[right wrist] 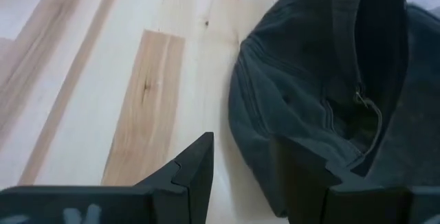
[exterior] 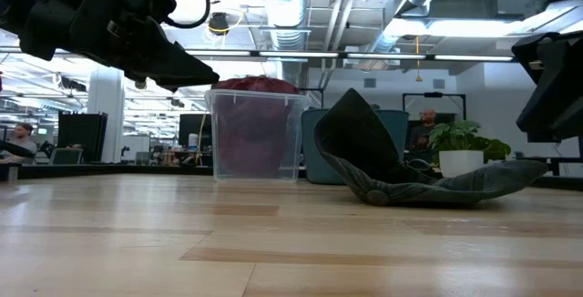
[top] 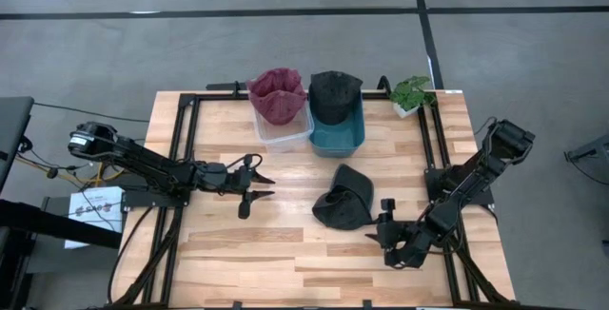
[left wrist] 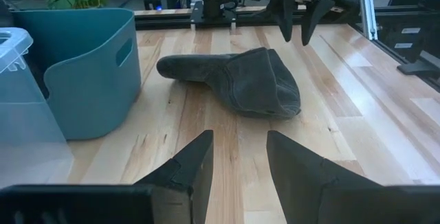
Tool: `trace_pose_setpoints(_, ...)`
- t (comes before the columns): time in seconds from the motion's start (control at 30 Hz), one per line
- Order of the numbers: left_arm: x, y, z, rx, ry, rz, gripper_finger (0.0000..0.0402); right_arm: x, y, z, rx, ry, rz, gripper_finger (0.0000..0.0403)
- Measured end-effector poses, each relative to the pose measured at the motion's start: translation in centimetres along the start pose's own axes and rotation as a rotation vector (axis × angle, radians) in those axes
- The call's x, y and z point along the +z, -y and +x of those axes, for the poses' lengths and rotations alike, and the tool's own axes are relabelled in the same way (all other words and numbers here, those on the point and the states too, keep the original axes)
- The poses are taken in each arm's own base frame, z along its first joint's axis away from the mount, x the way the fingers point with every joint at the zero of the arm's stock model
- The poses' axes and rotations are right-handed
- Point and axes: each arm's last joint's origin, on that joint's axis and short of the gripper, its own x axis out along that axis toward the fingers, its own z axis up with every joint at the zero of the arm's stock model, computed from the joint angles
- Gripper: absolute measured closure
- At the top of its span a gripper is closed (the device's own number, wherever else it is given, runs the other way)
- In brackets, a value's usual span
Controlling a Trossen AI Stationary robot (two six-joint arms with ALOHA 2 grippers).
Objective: Pick & Place hat
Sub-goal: Put the black cap into the blue bin
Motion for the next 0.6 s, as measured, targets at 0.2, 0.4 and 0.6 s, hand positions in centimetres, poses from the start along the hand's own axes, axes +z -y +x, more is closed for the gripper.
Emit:
trace_pose_setpoints(0.2, 0.1, 0.0, 0.0, 0.0, 0.006, 0.0, 0.0266, 0.8, -0.1, 0.0, 0.013, 0.038, -0.011, 0.0281)
trace_pose_setpoints(0.4, 0.1, 0.0, 0.0, 0.0, 0.01, -0.001, 0.0266, 2.8, 0.2, 0.2, 0.063, 0.041, 0.048, 0.0294)
trace_pose_setpoints(0.6, 0.1, 0.0, 0.0, 0.0, 0.011, -0.002, 0.0266, 4.1, 0.9, 0.7, 0.128, 0.022, 0.074, 0.0295)
